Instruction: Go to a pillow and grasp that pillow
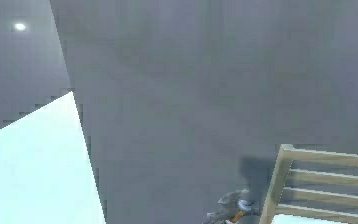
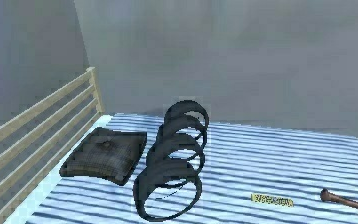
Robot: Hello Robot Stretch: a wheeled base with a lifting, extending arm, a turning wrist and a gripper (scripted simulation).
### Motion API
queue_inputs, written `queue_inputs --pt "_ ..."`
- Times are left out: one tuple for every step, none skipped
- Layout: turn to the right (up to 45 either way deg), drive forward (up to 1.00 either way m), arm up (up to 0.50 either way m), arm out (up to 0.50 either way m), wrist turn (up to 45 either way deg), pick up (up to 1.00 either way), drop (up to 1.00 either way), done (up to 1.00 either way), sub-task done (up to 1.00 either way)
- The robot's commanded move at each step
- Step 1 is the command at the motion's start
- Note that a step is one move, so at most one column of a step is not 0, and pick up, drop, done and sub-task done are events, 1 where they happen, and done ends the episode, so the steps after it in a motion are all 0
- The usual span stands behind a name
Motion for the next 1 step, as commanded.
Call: queue_inputs --pt "-18.0 0.0 0.0 0.0 0.0 0.0 0.0 0.0 0.0"
